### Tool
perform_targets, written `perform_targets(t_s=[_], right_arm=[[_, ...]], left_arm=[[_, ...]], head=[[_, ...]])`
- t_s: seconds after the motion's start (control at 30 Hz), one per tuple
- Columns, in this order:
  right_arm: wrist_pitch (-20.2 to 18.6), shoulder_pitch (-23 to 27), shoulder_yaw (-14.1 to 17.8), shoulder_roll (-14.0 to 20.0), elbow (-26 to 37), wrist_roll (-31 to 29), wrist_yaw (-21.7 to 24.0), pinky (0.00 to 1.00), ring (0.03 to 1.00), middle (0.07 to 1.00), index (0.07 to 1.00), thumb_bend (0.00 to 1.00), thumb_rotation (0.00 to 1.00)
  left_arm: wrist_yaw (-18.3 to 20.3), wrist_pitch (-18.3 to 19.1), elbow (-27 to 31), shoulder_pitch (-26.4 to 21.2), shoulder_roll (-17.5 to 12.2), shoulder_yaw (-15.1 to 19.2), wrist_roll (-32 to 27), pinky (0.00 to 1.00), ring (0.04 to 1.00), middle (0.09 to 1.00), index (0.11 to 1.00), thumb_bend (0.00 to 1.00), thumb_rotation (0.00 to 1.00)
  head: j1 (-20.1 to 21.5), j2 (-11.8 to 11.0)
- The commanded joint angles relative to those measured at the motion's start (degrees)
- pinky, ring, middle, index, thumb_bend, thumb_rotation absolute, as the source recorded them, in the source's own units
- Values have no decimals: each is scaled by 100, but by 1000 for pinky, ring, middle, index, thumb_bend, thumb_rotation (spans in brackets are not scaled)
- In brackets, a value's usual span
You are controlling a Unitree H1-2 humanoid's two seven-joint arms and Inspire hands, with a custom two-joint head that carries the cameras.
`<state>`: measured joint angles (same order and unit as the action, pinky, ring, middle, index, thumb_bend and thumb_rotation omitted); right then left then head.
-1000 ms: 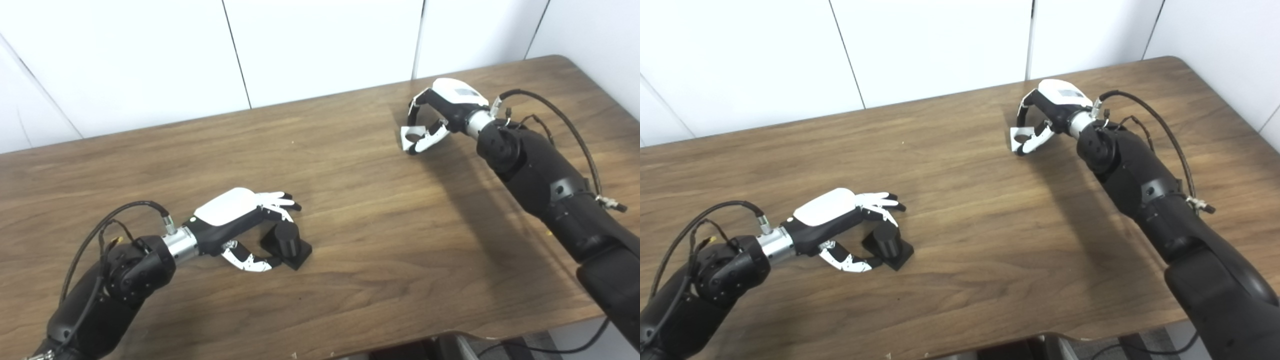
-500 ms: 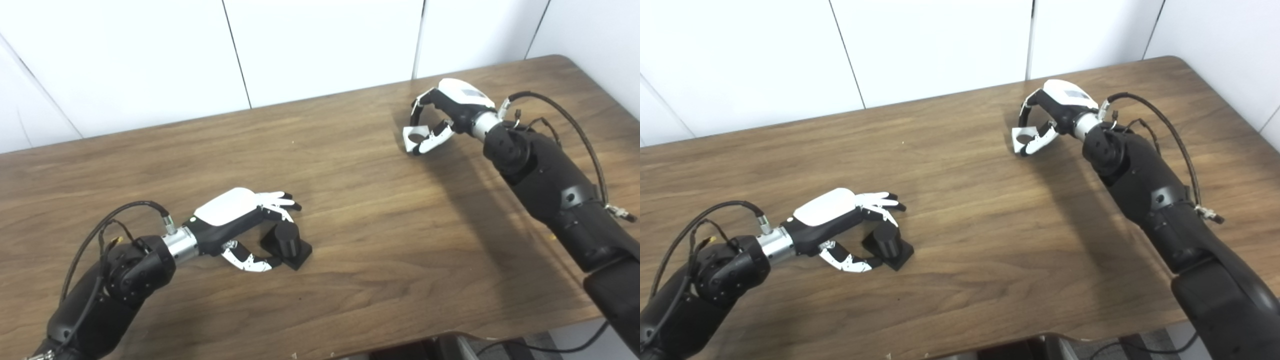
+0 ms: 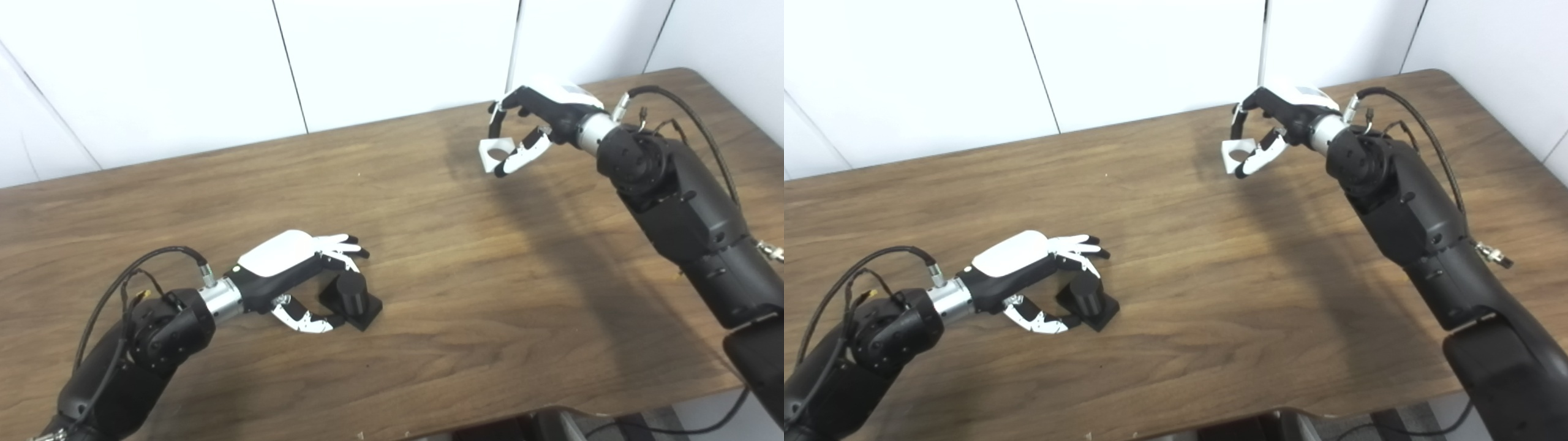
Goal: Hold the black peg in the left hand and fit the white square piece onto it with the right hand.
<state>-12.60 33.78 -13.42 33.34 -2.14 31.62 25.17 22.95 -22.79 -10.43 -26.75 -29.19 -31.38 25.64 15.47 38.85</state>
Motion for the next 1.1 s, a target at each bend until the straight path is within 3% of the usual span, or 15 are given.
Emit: perform_targets(t_s=[0.0, 0.4, 0.77, 0.93, 1.07], right_arm=[[45, 270, 36, 114, 365, -67, 128, 782, 871, 816, 481, 519, 135], [40, 196, -113, -101, 1330, -366, 695, 787, 858, 803, 480, 521, 137], [-830, -239, -248, -697, 2281, 132, 771, 779, 847, 798, 479, 522, 137], [-965, -365, -268, -858, 2487, 84, 788, 758, 840, 795, 479, 522, 136], [-1233, -553, -387, -1068, 2724, 485, 698, 764, 838, 783, 479, 523, 136]], left_arm=[[537, 204, -316, 265, -297, -225, 443, 920, 961, 903, 589, 890, 155], [594, 329, -295, 188, -216, -257, 460, 915, 970, 908, 589, 898, 157], [459, 755, -162, 297, -166, -205, 720, 924, 966, 902, 599, 863, 206], [398, 889, -110, 362, -125, -180, 740, 916, 960, 897, 599, 864, 208], [431, 975, -118, 340, -69, -195, 741, 930, 965, 903, 604, 862, 233]], head=[[-34, 25], [-265, 126], [-481, 188], [-624, 260], [-763, 304]])
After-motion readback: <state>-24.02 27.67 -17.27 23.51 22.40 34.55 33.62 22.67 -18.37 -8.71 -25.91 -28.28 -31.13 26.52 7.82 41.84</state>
